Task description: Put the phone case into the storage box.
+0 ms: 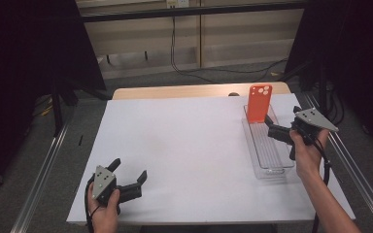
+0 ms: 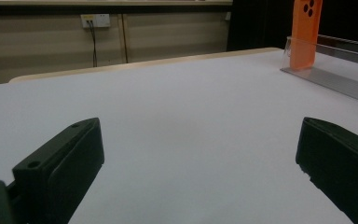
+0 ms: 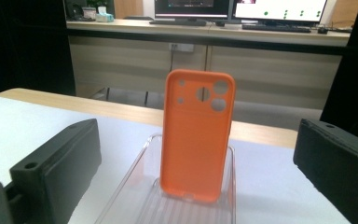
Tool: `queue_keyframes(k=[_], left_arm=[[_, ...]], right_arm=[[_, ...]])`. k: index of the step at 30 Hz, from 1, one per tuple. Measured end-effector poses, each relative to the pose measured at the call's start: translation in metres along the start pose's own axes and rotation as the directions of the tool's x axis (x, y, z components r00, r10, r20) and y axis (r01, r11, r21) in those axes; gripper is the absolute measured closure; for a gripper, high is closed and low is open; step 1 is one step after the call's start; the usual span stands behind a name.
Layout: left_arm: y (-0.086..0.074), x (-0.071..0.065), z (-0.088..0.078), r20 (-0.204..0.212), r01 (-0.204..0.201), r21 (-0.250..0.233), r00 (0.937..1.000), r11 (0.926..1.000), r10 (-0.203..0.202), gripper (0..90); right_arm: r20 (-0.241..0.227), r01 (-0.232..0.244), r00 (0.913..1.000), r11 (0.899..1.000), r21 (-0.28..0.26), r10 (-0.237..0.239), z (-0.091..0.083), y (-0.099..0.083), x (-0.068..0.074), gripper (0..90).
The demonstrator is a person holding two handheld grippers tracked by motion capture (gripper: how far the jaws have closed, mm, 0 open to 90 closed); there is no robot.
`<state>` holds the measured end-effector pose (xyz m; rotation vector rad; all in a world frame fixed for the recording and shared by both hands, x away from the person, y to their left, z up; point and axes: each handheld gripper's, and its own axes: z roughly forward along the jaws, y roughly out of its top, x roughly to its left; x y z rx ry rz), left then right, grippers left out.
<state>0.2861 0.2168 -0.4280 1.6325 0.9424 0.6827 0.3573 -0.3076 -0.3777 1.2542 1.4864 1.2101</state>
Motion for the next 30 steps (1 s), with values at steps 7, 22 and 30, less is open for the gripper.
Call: queue_keyframes(k=[7,22,30], left_arm=[[0.001,0.000,-0.001,-0.008,-0.003,-0.002,1.0000,1.0000,0.003,0.8],[0.000,0.000,-0.002,-0.036,0.006,-0.002,0.9993,1.0000,-0.006,0.4],[0.000,-0.001,-0.002,-0.029,0.002,0.002,0.9996,1.0000,-0.002,0.6]], right_arm=[[-0.022,0.010,0.9997,1.000,-0.024,-0.011,-0.018,-0.003,0.004,0.3],[-0.020,0.006,0.9998,0.999,-0.045,-0.007,-0.048,-0.018,0.016,1.5],[-0.025,-0.002,0.9997,0.999,-0.042,0.001,-0.062,-0.031,0.017,1.5]])
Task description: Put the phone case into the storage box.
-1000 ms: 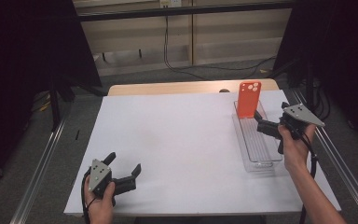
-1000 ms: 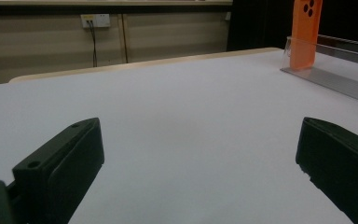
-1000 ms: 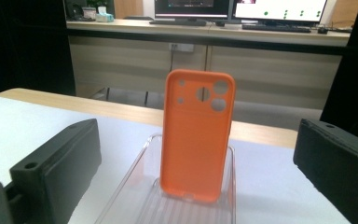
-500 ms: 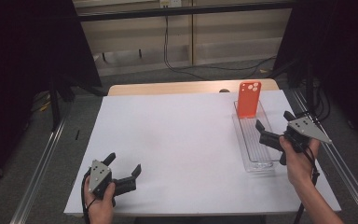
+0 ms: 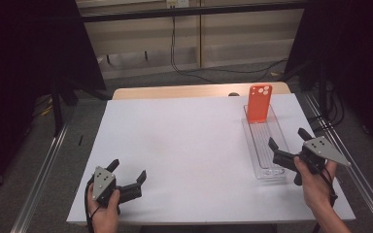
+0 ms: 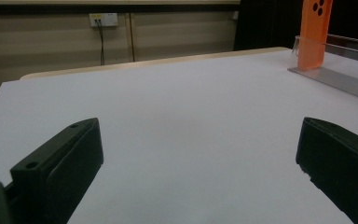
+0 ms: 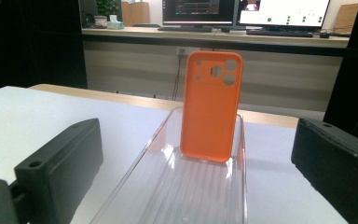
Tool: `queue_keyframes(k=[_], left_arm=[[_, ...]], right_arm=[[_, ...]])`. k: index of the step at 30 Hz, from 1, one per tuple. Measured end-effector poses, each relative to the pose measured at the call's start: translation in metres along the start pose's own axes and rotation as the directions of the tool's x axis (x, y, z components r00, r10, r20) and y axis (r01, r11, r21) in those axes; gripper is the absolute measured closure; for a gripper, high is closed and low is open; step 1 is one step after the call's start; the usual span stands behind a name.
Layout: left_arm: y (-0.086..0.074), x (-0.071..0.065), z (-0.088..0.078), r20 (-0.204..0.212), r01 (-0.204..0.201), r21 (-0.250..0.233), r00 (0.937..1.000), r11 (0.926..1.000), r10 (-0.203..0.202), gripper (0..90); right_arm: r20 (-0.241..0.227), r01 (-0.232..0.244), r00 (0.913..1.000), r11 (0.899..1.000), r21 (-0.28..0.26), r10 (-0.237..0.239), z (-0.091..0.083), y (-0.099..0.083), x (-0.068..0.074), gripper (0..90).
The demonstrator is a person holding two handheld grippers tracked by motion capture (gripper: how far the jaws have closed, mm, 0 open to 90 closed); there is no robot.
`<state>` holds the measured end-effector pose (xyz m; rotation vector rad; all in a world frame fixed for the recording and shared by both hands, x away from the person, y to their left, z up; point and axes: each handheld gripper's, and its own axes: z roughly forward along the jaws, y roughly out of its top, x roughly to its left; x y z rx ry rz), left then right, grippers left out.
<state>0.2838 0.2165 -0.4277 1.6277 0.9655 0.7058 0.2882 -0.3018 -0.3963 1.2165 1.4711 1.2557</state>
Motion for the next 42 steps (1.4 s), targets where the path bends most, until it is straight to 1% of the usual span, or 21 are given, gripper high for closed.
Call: queue_keyframes(k=[3,5,11,15,16,21,23,25,27,28,29,31,34,36,37,40,42], left_arm=[[0.000,0.000,0.000,0.001,0.002,-0.002,1.0000,1.0000,-0.002,0.6],[0.000,-0.001,-0.001,0.001,0.005,-0.002,1.0000,1.0000,-0.005,0.6],[0.000,-0.002,-0.001,0.004,0.000,0.000,1.0000,1.0000,0.000,0.6],[0.000,-0.002,-0.002,0.001,0.001,-0.001,1.0000,1.0000,-0.001,0.7],[0.000,-0.003,-0.002,-0.001,-0.002,-0.002,1.0000,1.0000,0.002,0.6],[0.000,-0.002,-0.003,-0.001,-0.009,-0.002,1.0000,1.0000,0.009,0.7],[-0.001,-0.002,-0.004,-0.002,-0.005,0.003,1.0000,1.0000,0.005,0.8],[-0.001,-0.002,-0.005,-0.003,-0.006,0.002,1.0000,1.0000,0.006,0.7],[-0.001,-0.003,-0.005,-0.005,-0.002,-0.001,1.0000,1.0000,0.002,0.6],[-0.002,-0.002,-0.006,-0.004,-0.005,0.005,1.0000,1.0000,0.005,0.6],[-0.002,-0.002,-0.006,-0.005,-0.008,0.005,1.0000,1.0000,0.008,0.6],[-0.002,-0.002,-0.006,-0.007,-0.009,0.005,0.9999,0.9999,0.009,0.6],[-0.003,-0.002,-0.006,-0.013,-0.011,0.012,0.9999,0.9999,0.011,0.7],[-0.005,-0.002,-0.008,-0.005,0.001,0.022,1.0000,0.9998,-0.001,0.8],[-0.005,-0.002,-0.009,-0.006,0.003,0.024,1.0000,0.9997,-0.003,0.6],[-0.004,-0.001,-0.009,-0.009,0.001,0.014,1.0000,0.9999,-0.001,0.8],[-0.005,0.000,-0.009,-0.007,-0.001,0.017,1.0000,0.9999,0.001,0.7]], right_arm=[[-0.014,-0.006,0.9999,1.000,-0.001,0.006,-0.004,-0.002,0.000,1.4],[-0.014,-0.004,0.9999,1.000,-0.005,0.004,-0.009,-0.004,0.002,1.4],[-0.063,-0.014,0.9979,1.000,-0.005,0.013,-0.021,-0.012,0.004,0.8],[-0.072,-0.013,0.9973,1.000,0.013,0.014,-0.027,-0.018,0.005,0.3],[-0.070,-0.005,0.9976,1.000,0.011,0.005,-0.029,-0.019,0.005,0.3],[-0.085,0.005,0.9963,1.000,0.009,-0.004,-0.039,-0.021,0.006,0.0],[-0.081,0.017,0.9966,1.000,0.013,-0.016,-0.042,-0.024,0.006,0.0],[-0.077,0.012,0.9970,1.000,0.011,-0.011,-0.046,-0.027,0.004,0.0],[-0.081,0.021,0.9966,1.000,0.015,-0.019,-0.049,-0.031,0.003,0.0],[-0.073,0.029,0.9969,0.999,0.017,-0.028,-0.051,-0.033,0.002,0.0],[-0.070,0.027,0.9972,1.000,0.015,-0.026,-0.053,-0.034,0.002,0.0],[-0.067,0.035,0.9972,0.999,0.030,-0.033,-0.055,-0.037,-0.001,0.0],[-0.050,0.018,0.9986,0.999,0.033,-0.017,-0.058,-0.041,-0.006,0.0],[-0.036,0.024,0.9991,1.000,0.018,-0.024,-0.062,-0.044,-0.008,0.0],[-0.036,0.023,0.9991,1.000,0.007,-0.023,-0.063,-0.044,-0.009,0.0],[-0.040,0.012,0.9991,1.000,0.001,-0.012,-0.065,-0.045,-0.012,0.0],[-0.034,0.035,0.9988,0.999,0.009,-0.035,-0.066,-0.048,-0.012,0.0]])
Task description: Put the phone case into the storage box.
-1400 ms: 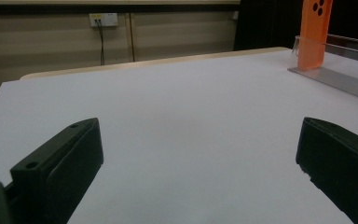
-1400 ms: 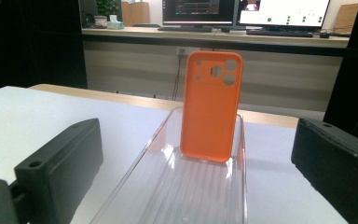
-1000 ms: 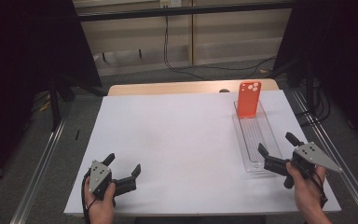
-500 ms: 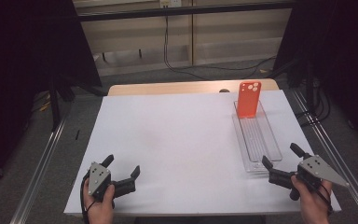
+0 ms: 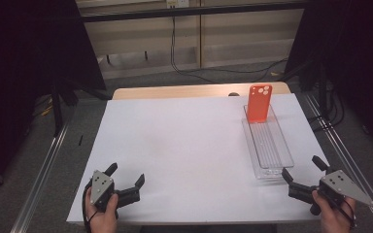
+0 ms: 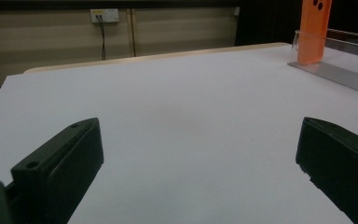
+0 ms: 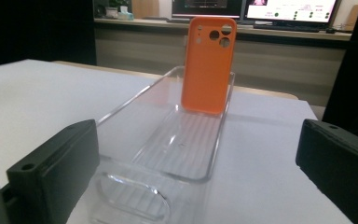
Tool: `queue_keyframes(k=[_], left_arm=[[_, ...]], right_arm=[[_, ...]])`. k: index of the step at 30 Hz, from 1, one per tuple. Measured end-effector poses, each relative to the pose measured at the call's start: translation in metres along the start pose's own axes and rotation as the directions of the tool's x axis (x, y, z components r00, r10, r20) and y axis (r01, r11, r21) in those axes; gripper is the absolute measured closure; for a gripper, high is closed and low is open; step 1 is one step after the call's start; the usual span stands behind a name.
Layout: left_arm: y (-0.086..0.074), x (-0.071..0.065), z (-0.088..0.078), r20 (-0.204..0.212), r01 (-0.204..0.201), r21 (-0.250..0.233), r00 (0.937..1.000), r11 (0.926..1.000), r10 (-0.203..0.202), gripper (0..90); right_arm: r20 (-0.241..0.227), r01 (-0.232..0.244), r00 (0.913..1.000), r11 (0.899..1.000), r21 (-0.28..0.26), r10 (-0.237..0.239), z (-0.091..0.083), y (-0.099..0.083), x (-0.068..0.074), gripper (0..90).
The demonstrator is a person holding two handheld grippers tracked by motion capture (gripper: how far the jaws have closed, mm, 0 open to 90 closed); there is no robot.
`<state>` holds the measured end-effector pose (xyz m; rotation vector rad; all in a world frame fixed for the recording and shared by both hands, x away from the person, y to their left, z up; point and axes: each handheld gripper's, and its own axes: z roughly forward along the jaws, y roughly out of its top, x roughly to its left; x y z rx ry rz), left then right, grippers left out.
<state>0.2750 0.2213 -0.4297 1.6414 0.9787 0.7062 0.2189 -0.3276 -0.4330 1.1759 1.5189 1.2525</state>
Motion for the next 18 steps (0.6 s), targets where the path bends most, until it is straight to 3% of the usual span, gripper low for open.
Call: queue_keyframes(k=[6,18], left_arm=[[-0.0003,0.0028,0.0018,0.000,0.004,-0.003,1.0000,1.0000,-0.004,0.7],[0.0023,0.0029,0.0087,0.020,0.002,-0.001,0.9998,1.0000,-0.002,0.5]], right_arm=[[-0.001,-0.037,0.9993,0.999,0.040,0.037,0.0002,-0.0106,-0.0024,0.0],[-0.030,-0.008,0.9995,1.000,0.026,0.009,0.0044,-0.0108,-0.0024,0.0]])
